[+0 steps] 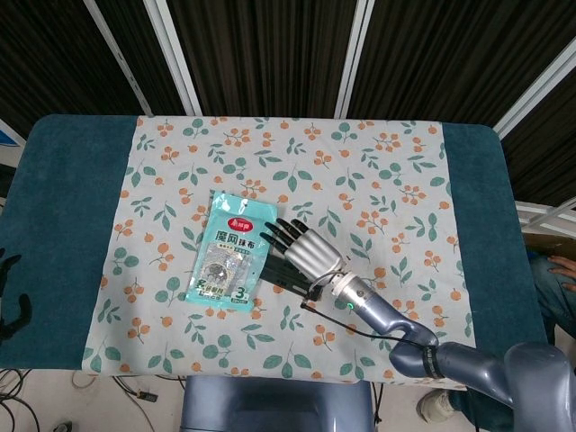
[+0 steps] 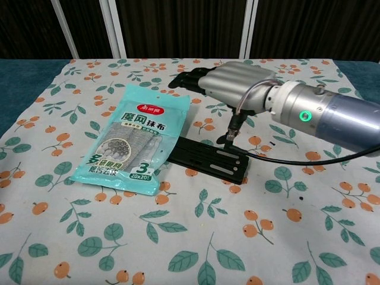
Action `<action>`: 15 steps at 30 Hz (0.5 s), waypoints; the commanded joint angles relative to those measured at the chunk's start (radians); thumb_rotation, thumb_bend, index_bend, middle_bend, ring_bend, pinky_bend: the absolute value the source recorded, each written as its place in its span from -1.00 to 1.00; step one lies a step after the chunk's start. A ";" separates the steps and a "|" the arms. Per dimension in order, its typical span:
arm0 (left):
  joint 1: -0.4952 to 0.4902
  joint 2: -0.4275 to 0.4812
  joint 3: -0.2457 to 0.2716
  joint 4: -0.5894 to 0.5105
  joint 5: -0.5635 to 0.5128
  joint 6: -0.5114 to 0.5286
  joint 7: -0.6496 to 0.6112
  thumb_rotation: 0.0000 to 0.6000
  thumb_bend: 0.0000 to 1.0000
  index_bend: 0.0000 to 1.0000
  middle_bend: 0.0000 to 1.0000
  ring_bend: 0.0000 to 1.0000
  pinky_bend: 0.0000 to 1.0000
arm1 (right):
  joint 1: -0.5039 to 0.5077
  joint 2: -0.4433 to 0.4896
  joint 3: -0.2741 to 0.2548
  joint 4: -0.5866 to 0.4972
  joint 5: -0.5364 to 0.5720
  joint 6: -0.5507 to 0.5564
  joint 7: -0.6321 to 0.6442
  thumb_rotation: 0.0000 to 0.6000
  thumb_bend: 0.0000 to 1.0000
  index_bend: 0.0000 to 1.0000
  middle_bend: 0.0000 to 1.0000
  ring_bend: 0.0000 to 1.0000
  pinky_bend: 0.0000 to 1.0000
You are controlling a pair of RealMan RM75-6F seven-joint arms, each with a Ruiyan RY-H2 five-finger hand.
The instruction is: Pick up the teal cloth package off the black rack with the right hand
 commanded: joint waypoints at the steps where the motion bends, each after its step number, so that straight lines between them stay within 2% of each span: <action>1: -0.001 0.001 0.000 -0.001 -0.001 -0.001 0.000 1.00 0.15 -0.74 -1.00 -1.00 -1.00 | 0.054 -0.048 0.010 0.034 0.029 -0.049 -0.057 1.00 -0.65 -0.99 -0.90 -0.86 -0.63; 15: -0.002 0.000 -0.002 0.000 -0.007 0.000 0.007 1.00 0.15 -0.74 -1.00 -1.00 -1.00 | 0.161 -0.180 -0.009 0.126 0.062 -0.104 -0.165 1.00 -0.64 -0.99 -0.90 -0.86 -0.63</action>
